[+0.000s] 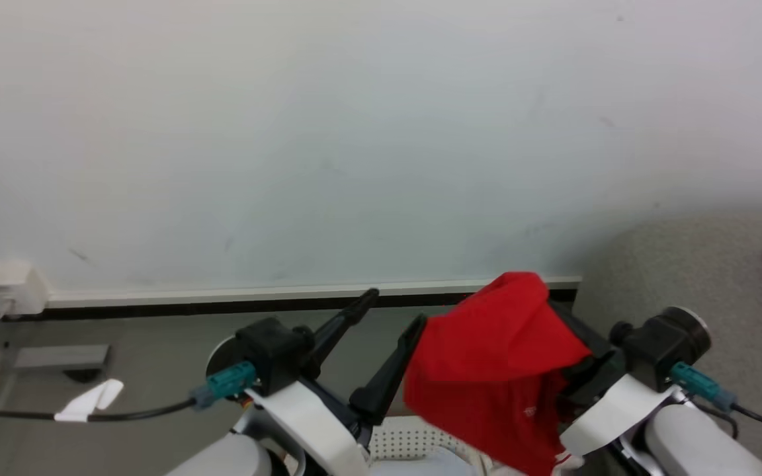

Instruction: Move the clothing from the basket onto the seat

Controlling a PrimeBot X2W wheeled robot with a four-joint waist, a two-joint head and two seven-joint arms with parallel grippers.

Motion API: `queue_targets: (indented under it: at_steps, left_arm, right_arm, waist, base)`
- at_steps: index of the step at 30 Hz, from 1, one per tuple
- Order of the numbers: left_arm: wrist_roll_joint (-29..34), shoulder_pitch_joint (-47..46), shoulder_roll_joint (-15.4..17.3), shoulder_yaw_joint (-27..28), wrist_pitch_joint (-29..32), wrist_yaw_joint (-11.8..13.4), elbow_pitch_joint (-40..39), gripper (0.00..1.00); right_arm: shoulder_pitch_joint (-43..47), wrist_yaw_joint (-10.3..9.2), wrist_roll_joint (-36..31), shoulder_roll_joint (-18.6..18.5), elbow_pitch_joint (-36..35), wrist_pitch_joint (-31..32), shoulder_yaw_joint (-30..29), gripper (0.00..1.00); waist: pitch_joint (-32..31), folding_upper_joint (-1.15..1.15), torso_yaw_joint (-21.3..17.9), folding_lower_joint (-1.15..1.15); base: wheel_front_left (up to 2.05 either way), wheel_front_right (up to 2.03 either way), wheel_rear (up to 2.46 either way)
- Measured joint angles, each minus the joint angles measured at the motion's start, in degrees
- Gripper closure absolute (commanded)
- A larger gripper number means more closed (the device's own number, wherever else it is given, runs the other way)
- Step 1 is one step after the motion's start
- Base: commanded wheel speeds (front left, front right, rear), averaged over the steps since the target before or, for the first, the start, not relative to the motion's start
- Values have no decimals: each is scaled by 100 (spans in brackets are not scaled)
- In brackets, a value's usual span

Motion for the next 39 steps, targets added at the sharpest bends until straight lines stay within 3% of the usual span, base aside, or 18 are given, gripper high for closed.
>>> queue_targets:
  at_steps: [11, 23, 32, 39]
  left_arm:
    - [253, 171, -268, -361, -337, -153, 407, 0]
    - [320, 65, -422, -401, -441, -246, 644, 0]
    - [533, -330, -422, -435, -376, -318, 544, 0]
    - [700, -812, -130, -348, -167, -422, 271, 0]
  right_arm:
    - [-14, -1, -91, -508, -318, 1, -466, 100]
    - [132, 0, -143, -723, -646, 1, -879, 100]
    - [-14, 0, -89, -781, -658, 35, -1546, 100]
    - [-1224, 0, -147, -1003, -494, 387, -2524, 100]
  waist:
    - [241, 0, -930, 0]
    - [493, 0, -1949, 0]
    - [1087, 0, -2026, 0]
    - [1945, 0, -1799, 1]
  base:
    - [0, 0, 0]
    - [0, 0, 0]
    - [0, 0, 0]
    - [0, 0, 0]
